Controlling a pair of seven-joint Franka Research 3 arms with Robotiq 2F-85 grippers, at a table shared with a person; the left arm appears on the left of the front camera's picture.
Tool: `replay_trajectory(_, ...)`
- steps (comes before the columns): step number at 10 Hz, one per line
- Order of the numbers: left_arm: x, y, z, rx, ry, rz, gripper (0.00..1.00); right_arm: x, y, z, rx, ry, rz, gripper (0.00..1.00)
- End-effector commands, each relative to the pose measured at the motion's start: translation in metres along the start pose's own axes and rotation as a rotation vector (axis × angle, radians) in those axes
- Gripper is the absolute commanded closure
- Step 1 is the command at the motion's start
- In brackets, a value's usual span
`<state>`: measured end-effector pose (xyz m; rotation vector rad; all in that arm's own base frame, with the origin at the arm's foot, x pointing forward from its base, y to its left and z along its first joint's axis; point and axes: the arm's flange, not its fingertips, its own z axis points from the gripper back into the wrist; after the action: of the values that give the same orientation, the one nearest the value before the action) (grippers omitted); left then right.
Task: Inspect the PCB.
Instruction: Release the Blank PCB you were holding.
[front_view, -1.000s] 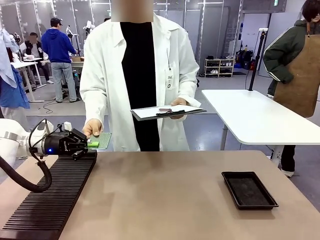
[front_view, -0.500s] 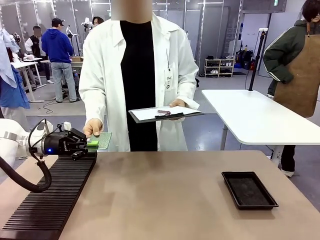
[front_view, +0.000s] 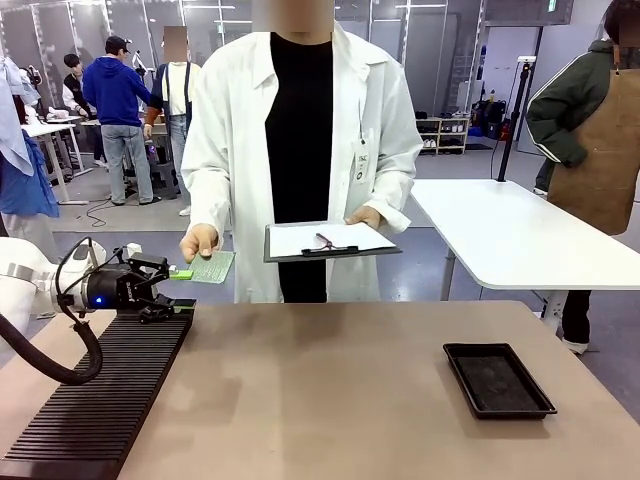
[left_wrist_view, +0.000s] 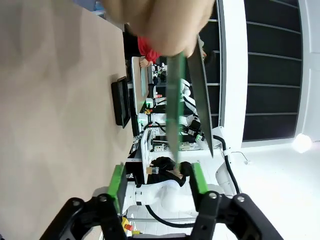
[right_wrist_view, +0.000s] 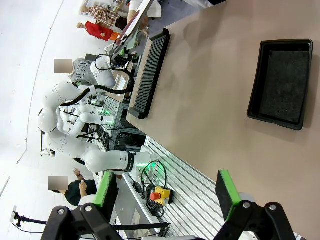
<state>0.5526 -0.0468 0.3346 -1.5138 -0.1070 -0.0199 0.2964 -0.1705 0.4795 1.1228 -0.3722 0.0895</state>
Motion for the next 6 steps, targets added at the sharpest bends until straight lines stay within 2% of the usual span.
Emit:
replay_trajectory(1,-0.0001,0.0,0.0024,-0.021,0.006,-0.011,0.0,-0.0003,0.0004,0.0008,0.009,0.001,0.02,0.0)
replay_trajectory(2,0.0004,0.0001,0.0022,-0.02,0.007,-0.011,0.0,-0.0003,0.0004,0.0008,0.009,0.001,0.02,0.0)
replay_trajectory(3,0.0006,0.0,0.0017,-0.019,0.007,-0.011,0.04,-0.0003,0.0004,0.0008,0.009,0.001,0.02,0.0)
replay_trajectory(4,0.0,0.0002,0.0012,-0.014,0.008,-0.011,0.0,-0.0003,0.0004,0.0008,0.009,0.001,0.02,0.0)
replay_trajectory(6,-0.0024,0.0008,0.0005,-0.007,0.027,-0.036,0.0,-0.0003,0.0004,0.0008,0.009,0.001,0.02,0.0)
